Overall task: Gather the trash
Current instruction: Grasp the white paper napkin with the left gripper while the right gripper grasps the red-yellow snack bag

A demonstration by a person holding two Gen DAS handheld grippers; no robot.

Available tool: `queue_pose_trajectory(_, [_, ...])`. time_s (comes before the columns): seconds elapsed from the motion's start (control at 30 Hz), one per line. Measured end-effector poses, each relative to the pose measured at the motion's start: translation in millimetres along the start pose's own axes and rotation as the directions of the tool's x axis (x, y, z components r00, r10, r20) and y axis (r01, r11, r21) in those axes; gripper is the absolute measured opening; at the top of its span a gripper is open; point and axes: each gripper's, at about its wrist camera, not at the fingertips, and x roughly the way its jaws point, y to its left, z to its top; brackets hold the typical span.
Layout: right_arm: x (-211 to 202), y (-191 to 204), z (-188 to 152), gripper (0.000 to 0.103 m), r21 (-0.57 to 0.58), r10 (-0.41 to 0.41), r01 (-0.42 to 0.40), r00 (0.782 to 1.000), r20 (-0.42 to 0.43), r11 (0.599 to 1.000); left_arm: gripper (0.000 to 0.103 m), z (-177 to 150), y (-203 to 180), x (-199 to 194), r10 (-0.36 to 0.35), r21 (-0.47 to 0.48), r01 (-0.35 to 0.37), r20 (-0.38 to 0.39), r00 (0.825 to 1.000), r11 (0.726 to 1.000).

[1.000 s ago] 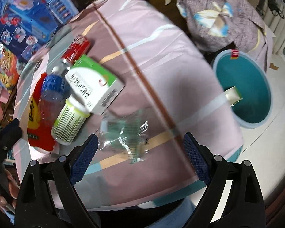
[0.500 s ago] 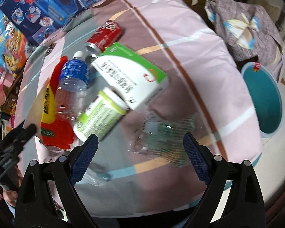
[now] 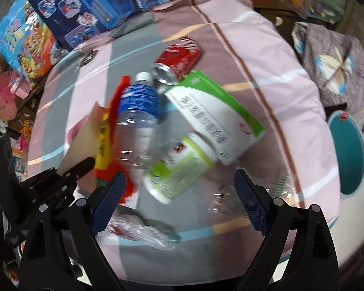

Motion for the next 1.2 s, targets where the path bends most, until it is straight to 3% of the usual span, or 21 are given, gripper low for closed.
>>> queue_pose_trajectory(0.2, [16.9,40.0,8.4,0.062,-0.070,0.080,-0.082,0.996,-0.040,0.994,0.002,4.4,16.5,-26.5,0.001,-0.026,0.000,0.046,0.999,1.000])
queue_pose_trajectory(0.43, [51.3,64.5,15.9,0.059,-0.087,0.081,-0.089,0.992,-0.096,0.992,0.003,-5.5,31.9,-14.4,-0.021,-0.052,0.020,-0.007,1.000,0.998])
queue_pose_trajectory(0.47, [53.1,66.9,16.7,0.057,-0.093,0.086,-0.095,0.992,-0.093,0.991,0.003,-6.0,31.7,-10.9,-0.030,-0.052,0.029,-0.018,0.999,0.998])
queue_pose_trajectory(0.53, [53.1,72.7,17.8,0.038,-0.122,0.096,-0.103,0.993,-0.062,0.987,0.004,-7.3,31.5,-4.8,-0.041,-0.052,0.039,-0.037,0.998,0.998])
queue_pose_trajectory(0.67, [52.2,74.3,20.5,0.036,-0.113,0.117,-0.123,0.991,-0.059,0.986,0.012,-10.9,29.7,9.8,-0.042,-0.052,0.038,-0.070,0.997,0.998])
queue_pose_trajectory(0.77, [48.8,81.6,21.1,0.023,-0.145,0.133,-0.140,0.990,-0.054,0.980,0.016,-14.4,30.7,19.6,-0.052,-0.062,0.047,-0.090,0.995,0.997])
queue_pose_trajectory(1.07, [75.1,94.4,23.4,0.020,-0.159,0.156,-0.173,0.981,-0.114,0.972,0.016,-15.2,34.8,32.4,-0.078,-0.093,0.067,-0.111,0.991,0.993])
queue_pose_trajectory(1.13, [78.8,92.1,21.7,0.003,-0.147,0.157,-0.173,0.981,-0.114,0.974,0.015,-14.0,33.2,34.4,-0.072,-0.089,0.062,-0.112,0.991,0.994])
queue_pose_trajectory(1.17, [78.9,89.9,21.3,0.003,-0.132,0.172,-0.187,0.978,-0.116,0.974,0.005,-13.5,31.7,33.0,-0.065,-0.085,0.056,-0.105,0.992,0.995])
queue_pose_trajectory(1.2, [75.6,87.5,21.8,0.003,-0.123,0.189,-0.201,0.976,-0.106,0.972,0.002,-12.5,28.8,28.8,-0.060,-0.078,0.053,-0.090,0.994,0.996])
